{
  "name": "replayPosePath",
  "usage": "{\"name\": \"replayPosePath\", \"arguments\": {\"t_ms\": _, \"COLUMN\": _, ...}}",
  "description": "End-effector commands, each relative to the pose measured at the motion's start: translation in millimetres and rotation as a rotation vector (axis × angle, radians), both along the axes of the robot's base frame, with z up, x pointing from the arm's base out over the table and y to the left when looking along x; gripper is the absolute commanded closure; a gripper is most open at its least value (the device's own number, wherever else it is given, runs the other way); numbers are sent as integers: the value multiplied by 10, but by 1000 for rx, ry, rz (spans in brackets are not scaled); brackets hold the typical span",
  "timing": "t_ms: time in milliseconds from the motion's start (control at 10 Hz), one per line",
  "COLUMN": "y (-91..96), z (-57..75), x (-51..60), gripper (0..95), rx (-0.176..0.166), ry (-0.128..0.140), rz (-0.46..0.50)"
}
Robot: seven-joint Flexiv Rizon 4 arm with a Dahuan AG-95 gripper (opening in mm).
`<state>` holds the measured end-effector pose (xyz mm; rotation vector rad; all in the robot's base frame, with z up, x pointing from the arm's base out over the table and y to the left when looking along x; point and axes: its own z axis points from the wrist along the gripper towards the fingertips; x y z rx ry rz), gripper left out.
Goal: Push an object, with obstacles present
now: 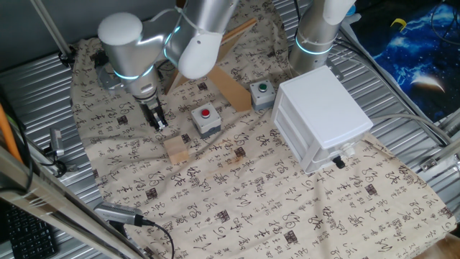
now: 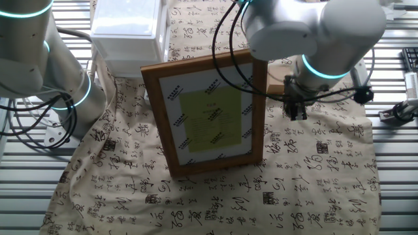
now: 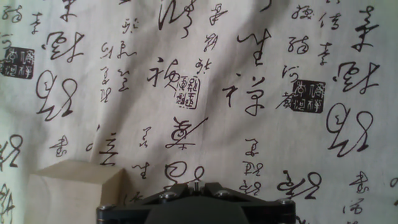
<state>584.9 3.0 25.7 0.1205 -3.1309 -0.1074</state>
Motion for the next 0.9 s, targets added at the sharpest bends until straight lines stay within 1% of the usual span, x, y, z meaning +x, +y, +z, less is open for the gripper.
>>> {"name": "replayPosePath", "arguments": {"t_ms": 100, "y": 103, "z": 27, "x": 32, "gripper": 950, "rx": -1, "ry": 5, "rz": -15}}
{"name": "replayPosePath", "arguments": {"t_ms": 400, "y": 210, "z": 55, "x": 55, "gripper": 950, "rx": 1, "ry": 9, "rz": -32}}
{"name": "replayPosePath", "arguments": {"t_ms": 700, "y": 375, "z": 45, "x": 84, "gripper": 950, "rx": -2, "ry": 9, "rz": -56}}
{"name": "replayPosePath", "arguments": {"t_ms": 800, "y": 455, "z": 58, "x": 98, "gripper": 950, "rx": -2, "ry": 11, "rz": -68}}
{"name": "replayPosePath", "arguments": {"t_ms": 900, "y": 494, "z": 71, "x": 109, "gripper": 950, "rx": -1, "ry": 11, "rz": -74}}
